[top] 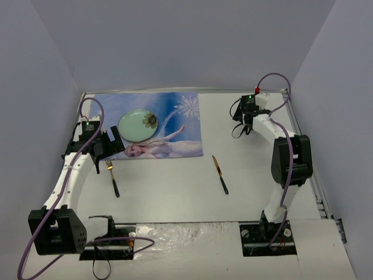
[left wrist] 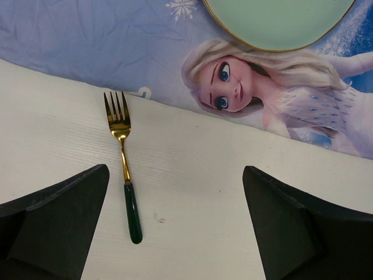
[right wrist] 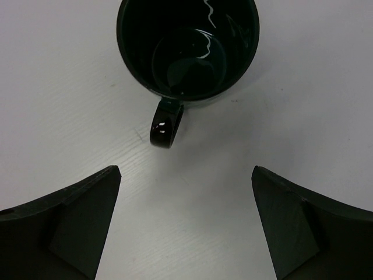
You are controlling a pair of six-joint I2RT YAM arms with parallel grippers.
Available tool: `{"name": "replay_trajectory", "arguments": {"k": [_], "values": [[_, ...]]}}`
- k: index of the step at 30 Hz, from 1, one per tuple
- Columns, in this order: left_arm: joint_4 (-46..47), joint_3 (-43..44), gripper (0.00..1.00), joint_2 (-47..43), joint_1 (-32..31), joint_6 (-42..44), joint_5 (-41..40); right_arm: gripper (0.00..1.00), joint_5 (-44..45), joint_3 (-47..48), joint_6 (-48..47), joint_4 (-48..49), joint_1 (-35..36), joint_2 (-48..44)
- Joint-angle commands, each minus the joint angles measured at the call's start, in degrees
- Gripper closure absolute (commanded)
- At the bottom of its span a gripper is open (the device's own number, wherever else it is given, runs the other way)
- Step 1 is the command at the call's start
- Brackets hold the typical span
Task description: Set the dinner table for one person
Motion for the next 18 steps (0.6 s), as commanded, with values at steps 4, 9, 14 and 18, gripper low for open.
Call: {"name": "replay_trajectory", "arguments": {"k": [4, 9, 14, 18], "values": [[2.6, -0.5, 0.03, -1.5, -0.7, 1.7, -2.9, 0.16, 2.0, 7.1, -0.8, 8.2, -0.3, 5.3], [2.9, -0.5, 0.03, -1.2, -0.8, 1.9, -3.9, 0.26, 3.1, 6.8, -1.2, 12.5, -0.6, 8.1], [3.4, -0.6, 0.03, -1.9, -0.8, 2.6, -4.4, 0.35, 4.5, 3.7, -1.3, 18.7, -0.6, 8.3], [3.7, -0.3, 0.03, -1.6, -0.8, 3.0, -4.4, 0.38, 6.1, 1.8, -1.6, 21.9, -0.6, 8.4]]}}
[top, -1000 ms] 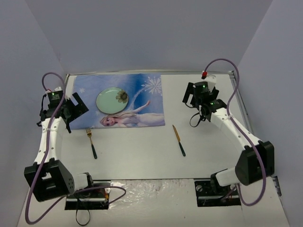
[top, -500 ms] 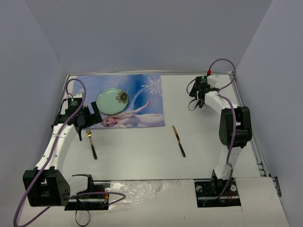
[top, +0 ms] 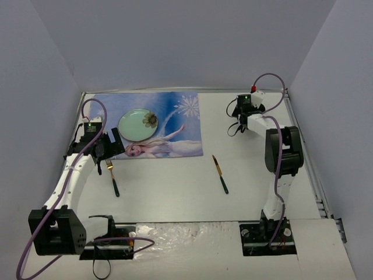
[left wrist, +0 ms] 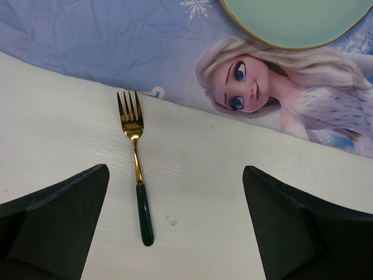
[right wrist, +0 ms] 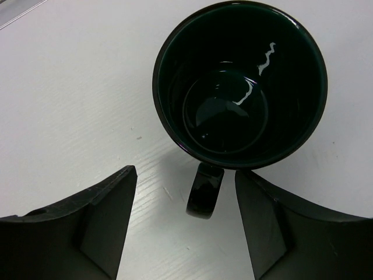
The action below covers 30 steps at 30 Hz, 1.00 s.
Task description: Set the dinner table for one person
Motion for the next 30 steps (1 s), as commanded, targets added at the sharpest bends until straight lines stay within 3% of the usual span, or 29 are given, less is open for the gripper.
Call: {"name": "replay_trajectory", "arguments": {"k": [1, 7, 15, 18, 25, 30], "values": [[2.8, 1.4, 0.03, -1.1, -0.1, 1.5, -1.0, 0.39, 4.9, -1.0, -0.4, 7.9, 0.0, -0.9], [3.0, 1.7, 0.03, -0.6, -0.1, 1.7, -0.8, 0.44, 7.2, -2.2, -1.1, 8.9, 0.1, -1.2], [3.0, 1.7, 0.03, -0.4, 0.0, 1.8, -0.5, 0.59, 9.5, -2.5, -1.5, 8.6, 0.6, -1.5], [3.0, 1.7, 0.03, -0.4, -0.1, 1.8, -0.4, 0.67, 9.8, -2.7, -2.3, 8.7, 0.7, -1.9], [3.0, 1.7, 0.03, -0.4, -0.1, 1.9, -0.3, 0.96, 8.6, -4.4, -7.5, 10.4, 1.2, -4.6], [2.9, 1.8, 0.03, -0.5, 0.0, 2.0, -0.3, 1.00, 2.0, -5.6, -16.6, 15.4, 2.5, -7.5]]}}
